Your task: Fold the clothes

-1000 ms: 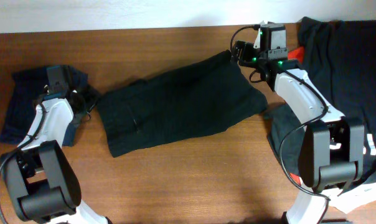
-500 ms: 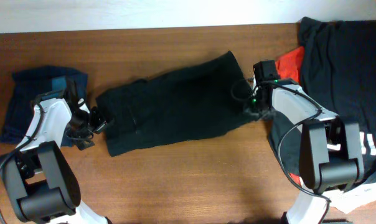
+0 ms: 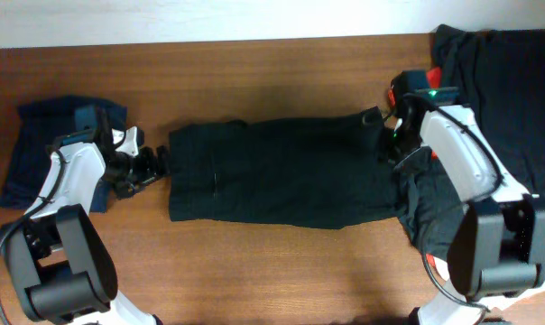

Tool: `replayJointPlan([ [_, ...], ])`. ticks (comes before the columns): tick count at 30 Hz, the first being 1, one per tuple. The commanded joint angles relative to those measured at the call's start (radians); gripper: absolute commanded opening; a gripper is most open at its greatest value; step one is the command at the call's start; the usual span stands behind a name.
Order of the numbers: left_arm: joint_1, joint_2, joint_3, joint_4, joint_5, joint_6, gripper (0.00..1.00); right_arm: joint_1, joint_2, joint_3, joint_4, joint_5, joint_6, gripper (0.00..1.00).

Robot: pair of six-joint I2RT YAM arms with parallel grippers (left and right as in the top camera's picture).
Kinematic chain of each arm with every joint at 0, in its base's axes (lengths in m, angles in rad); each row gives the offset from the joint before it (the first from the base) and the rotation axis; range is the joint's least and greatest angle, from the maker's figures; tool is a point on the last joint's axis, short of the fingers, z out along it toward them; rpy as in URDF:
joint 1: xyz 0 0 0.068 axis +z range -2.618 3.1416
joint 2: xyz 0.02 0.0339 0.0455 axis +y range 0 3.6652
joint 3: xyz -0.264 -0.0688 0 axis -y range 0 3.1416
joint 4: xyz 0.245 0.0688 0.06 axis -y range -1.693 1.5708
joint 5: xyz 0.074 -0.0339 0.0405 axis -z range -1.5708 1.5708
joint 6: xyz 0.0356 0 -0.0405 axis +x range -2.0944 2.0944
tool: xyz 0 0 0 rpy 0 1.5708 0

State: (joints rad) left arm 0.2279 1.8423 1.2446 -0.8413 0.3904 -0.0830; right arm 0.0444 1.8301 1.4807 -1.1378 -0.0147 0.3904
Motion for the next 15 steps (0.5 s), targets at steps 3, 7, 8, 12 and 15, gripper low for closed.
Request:
replayJointPlan([
  [3, -0.089, 0.136, 0.000, 0.062, 0.119, 0.054, 0.99, -0.005, -0.016, 0.022, -0.029, -0.087, -0.058, 0.35],
  [7, -0.167, 0.220, 0.000, 0.071, 0.119, 0.054, 0.78, -0.005, -0.016, 0.022, -0.039, -0.089, -0.062, 0.35],
  [8, -0.183, 0.220, 0.000, 0.072, 0.119, 0.054, 0.65, -0.005, -0.016, 0.022, -0.038, -0.094, -0.062, 0.35],
  [12, -0.172, 0.216, 0.040, 0.039, 0.046, 0.053, 0.01, -0.005, -0.016, 0.022, -0.021, -0.253, -0.201, 0.36],
  [15, -0.121, 0.214, 0.186, -0.169, -0.107, 0.053, 0.00, -0.005, -0.015, 0.022, -0.003, -0.394, -0.299, 0.32],
])
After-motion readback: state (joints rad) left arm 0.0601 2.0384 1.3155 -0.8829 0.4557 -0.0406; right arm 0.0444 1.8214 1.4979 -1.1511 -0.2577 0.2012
